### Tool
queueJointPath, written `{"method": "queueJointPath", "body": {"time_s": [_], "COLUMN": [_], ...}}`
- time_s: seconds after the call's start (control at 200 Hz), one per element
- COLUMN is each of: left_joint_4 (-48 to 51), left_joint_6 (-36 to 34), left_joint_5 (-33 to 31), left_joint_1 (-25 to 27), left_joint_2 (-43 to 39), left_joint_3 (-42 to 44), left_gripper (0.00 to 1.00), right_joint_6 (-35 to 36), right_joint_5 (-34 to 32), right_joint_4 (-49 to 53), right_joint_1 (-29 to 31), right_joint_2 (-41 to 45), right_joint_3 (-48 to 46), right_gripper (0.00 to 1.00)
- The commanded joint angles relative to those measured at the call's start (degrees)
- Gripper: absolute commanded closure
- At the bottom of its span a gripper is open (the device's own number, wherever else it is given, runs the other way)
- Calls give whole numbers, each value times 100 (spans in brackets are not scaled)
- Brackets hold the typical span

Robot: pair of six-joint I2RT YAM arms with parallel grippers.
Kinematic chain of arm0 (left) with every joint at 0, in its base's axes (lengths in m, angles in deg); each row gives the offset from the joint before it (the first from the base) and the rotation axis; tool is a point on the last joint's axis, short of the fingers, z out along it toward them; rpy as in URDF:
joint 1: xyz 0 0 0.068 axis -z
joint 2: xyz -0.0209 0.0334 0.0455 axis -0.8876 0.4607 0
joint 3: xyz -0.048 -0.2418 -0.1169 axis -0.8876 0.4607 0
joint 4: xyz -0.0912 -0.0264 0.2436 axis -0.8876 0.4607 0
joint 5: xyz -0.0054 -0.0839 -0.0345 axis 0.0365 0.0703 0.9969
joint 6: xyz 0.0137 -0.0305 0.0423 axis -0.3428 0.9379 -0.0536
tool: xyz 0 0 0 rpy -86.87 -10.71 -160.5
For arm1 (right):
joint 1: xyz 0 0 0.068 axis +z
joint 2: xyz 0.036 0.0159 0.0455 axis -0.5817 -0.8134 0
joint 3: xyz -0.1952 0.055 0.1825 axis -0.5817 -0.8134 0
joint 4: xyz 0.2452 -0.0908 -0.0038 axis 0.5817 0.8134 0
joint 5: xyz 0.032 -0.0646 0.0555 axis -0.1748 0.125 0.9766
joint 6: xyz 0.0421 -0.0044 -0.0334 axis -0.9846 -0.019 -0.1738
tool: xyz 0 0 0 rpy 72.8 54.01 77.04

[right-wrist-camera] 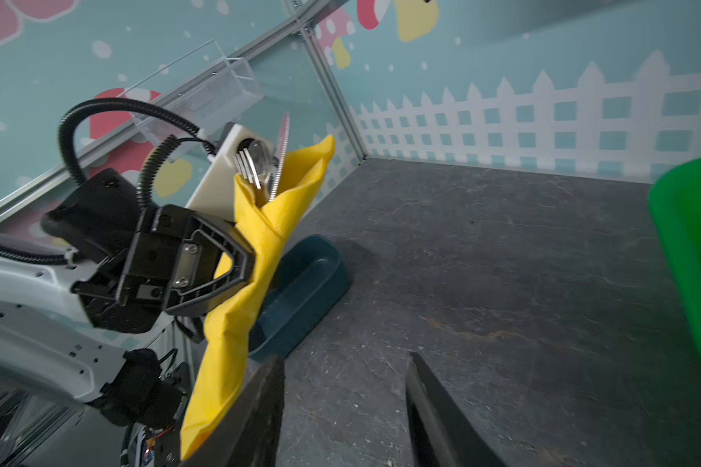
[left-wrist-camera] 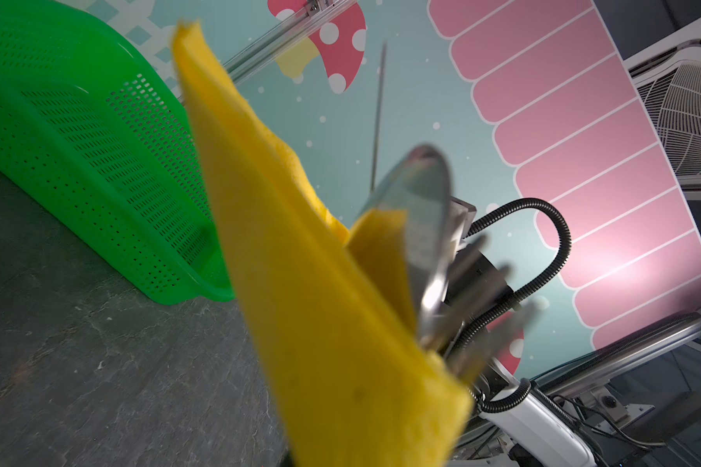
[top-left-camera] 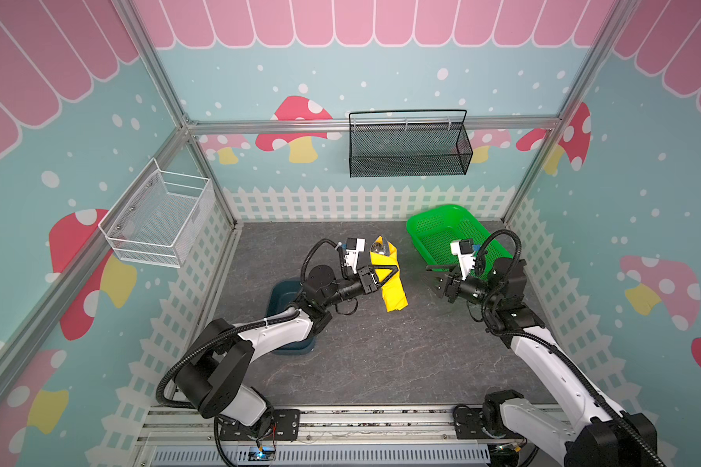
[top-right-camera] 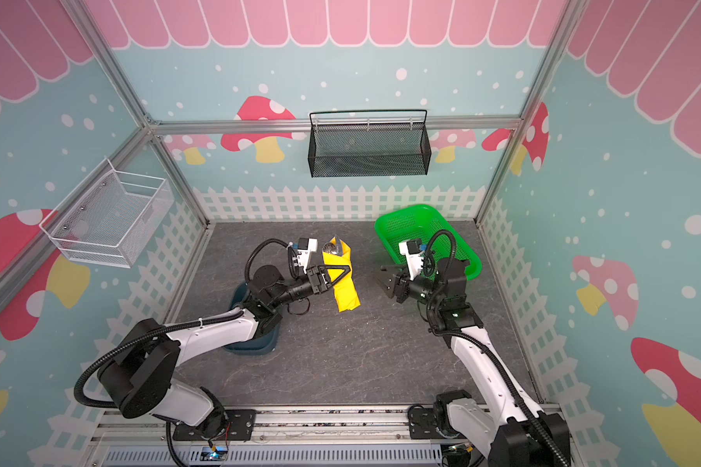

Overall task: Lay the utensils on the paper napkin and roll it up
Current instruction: 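Open the right gripper and move it over the green basket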

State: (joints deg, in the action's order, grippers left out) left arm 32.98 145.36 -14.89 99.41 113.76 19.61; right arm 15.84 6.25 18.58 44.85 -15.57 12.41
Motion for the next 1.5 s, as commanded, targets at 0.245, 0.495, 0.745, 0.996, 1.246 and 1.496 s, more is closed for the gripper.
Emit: {"method": "queueJointPath", "body": {"time_s": [0.245,0.495,0.745,0.996,1.246,1.496], "left_joint_4": [303,317,330,357,357,347], "left_joint_6": [-140,-129,-118,-133,-126,-88], "left_joint_5": [-125,-155,-195,-177,-161,-133], "left_joint_1": [-35,-36,-35,-30,-45,-38], "left_joint_2": [-368,-424,-460,-443,-399,-311], "left_joint_3": [41,89,153,118,58,-47], "left_gripper": [93,93,93,93,93,93], "right_joint_6": [1079,1374,1630,1600,1341,1022], "right_joint_5": [-2484,-2287,-1764,-708,-189,130], "right_joint_4": [2021,2421,2591,2550,2199,1829], "right_joint_1": [-537,-709,-708,-656,-198,464], "right_joint_2": [-1357,-2596,-3207,-3300,-2841,-2391], "right_joint_3": [1000,1715,1843,1602,928,358], "right_gripper": [30,29,30,38,41,44]}}
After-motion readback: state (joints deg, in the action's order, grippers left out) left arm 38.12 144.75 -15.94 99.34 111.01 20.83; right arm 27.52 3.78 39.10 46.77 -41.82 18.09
